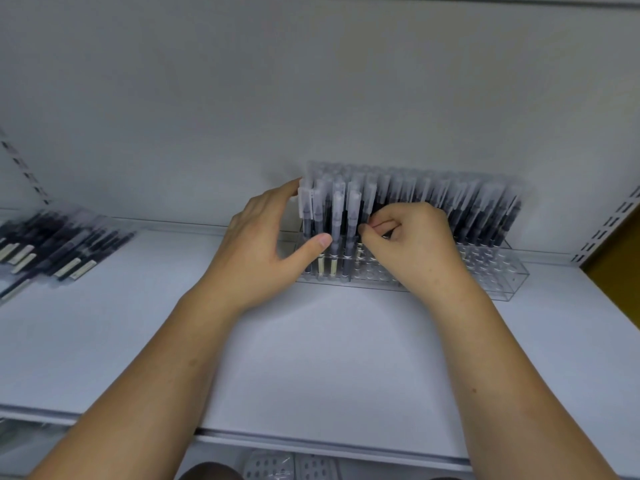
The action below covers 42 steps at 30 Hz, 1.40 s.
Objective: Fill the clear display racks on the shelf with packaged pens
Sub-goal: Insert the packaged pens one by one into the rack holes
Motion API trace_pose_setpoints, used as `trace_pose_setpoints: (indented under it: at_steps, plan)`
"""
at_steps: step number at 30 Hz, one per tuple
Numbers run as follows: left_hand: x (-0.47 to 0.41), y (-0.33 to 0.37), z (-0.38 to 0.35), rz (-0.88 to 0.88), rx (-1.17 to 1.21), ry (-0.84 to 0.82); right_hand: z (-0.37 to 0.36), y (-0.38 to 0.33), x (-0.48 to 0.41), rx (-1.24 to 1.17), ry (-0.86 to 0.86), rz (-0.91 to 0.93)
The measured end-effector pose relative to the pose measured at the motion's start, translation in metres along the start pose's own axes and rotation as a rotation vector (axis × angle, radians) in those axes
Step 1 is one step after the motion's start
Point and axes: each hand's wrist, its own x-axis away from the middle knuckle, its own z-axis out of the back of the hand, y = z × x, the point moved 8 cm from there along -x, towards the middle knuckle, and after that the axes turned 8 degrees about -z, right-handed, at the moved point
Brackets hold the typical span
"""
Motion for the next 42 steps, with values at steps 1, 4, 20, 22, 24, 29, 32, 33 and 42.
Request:
trace_pose_setpoints:
  at_steps: [1,4,20,22,24,29,32,33,42]
  plan:
    - [0.000,0.000,0.000,0.000,-0.002,0.001,0.003,0.000,0.000,-0.015,0.024,-0.004]
    - [0.000,0.000,0.001,0.002,-0.004,0.007,0.014,-0.005,0.002,-0.070,0.109,0.011]
    - [0.023,-0.005,0.084,0.023,-0.228,0.083,0.023,-0.099,0.023,-0.048,0.153,0.333]
    - [0.037,-0.020,0.106,0.064,-0.299,0.077,-0.001,-0.127,0.030,0.014,0.075,0.392]
    - [0.052,-0.035,0.129,0.115,-0.361,0.073,-0.028,-0.154,0.038,0.069,-0.007,0.435]
    - [0.095,-0.070,0.185,0.233,-0.468,0.081,-0.095,-0.207,0.062,0.104,-0.155,0.505]
    - [0.120,-0.100,0.208,0.346,-0.515,0.041,-0.133,-0.229,0.073,0.114,-0.223,0.521]
    - [0.127,-0.112,0.214,0.386,-0.527,0.024,-0.144,-0.235,0.075,0.119,-0.236,0.525]
    - [0.129,-0.182,0.193,0.542,-0.600,-0.206,-0.218,-0.247,0.075,0.189,-0.334,0.516]
